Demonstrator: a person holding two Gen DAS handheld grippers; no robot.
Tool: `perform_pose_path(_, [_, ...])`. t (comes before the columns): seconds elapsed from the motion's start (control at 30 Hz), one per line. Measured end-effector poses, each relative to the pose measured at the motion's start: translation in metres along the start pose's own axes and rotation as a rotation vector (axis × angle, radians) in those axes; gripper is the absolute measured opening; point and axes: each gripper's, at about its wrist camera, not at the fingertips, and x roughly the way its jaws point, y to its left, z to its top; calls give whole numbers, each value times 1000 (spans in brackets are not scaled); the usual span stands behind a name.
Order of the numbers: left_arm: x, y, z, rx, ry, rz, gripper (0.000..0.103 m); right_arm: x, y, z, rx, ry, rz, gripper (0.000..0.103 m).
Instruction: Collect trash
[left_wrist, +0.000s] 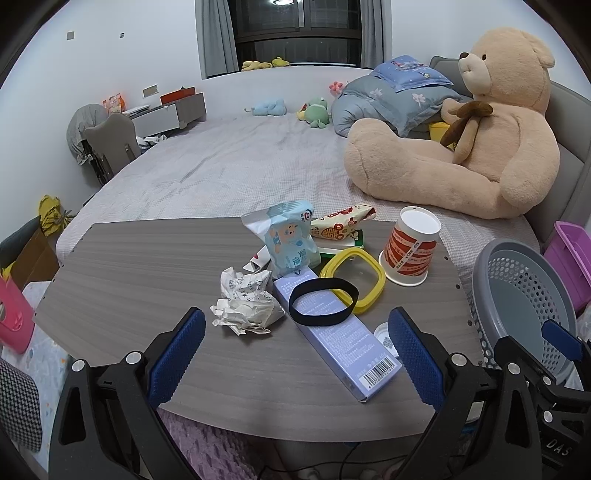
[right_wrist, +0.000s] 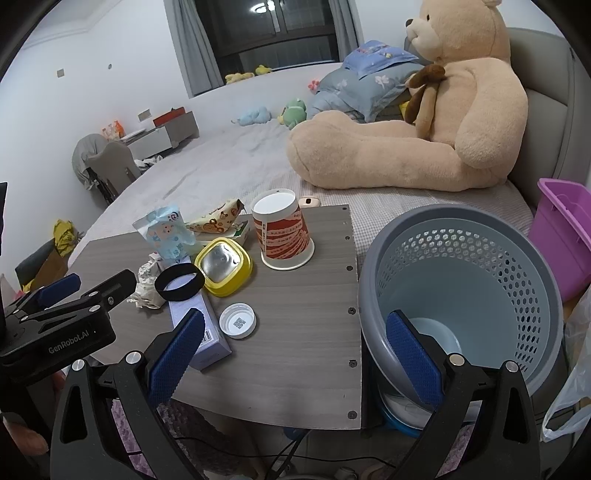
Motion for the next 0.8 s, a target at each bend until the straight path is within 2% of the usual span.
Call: perform_pose_path(0.8, [-5,1,-5,-4,-9,-6,95,-10,5,-1,-4,-18,4,97])
